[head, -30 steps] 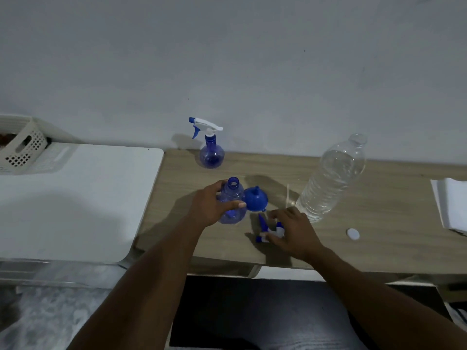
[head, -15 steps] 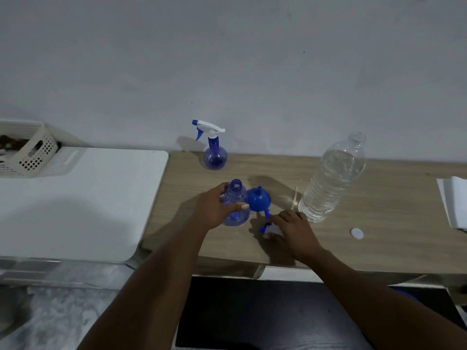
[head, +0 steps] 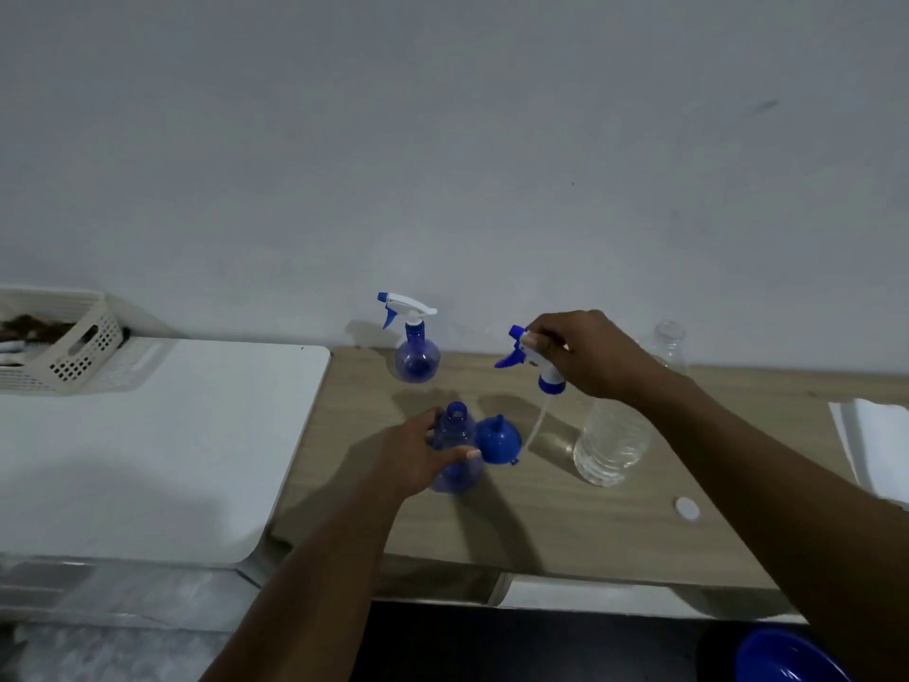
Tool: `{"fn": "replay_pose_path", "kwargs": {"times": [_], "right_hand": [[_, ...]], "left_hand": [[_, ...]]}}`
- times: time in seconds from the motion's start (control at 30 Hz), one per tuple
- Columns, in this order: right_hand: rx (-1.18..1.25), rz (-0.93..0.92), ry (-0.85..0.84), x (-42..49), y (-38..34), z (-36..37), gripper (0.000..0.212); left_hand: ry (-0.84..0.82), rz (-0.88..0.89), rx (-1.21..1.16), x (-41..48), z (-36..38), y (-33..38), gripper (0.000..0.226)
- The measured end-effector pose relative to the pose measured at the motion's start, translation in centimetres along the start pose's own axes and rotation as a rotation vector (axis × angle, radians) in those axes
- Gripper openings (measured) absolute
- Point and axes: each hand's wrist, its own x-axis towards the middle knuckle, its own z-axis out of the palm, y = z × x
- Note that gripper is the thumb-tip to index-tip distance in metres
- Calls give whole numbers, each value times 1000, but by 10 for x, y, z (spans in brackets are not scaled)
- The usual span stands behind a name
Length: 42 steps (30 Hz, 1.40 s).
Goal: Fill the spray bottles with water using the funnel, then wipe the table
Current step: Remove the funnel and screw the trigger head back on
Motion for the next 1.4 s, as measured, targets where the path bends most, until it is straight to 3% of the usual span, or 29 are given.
{"fn": "replay_pose_path", "kwargs": {"times": [0.13,0.6,0.9,1.1,1.4], "right_hand": [[-89,-87,29,17,-20,-29,30],[12,-256,200,43,-77,-49,29],[14,-224,133,38,-75,-16,30],[-41,-172,-62,24,-60,64,23],[50,-197,-29,14,-53,108,15]], "left_hand": [[-4,22,-7,-2,0,3,56],[0,35,-42,3,0,-4,52],[-18,41,-62,4,1,-5,52],[2,24,-87,5,3,-7,49],[1,-18,-183,9,5,-13,51]]}}
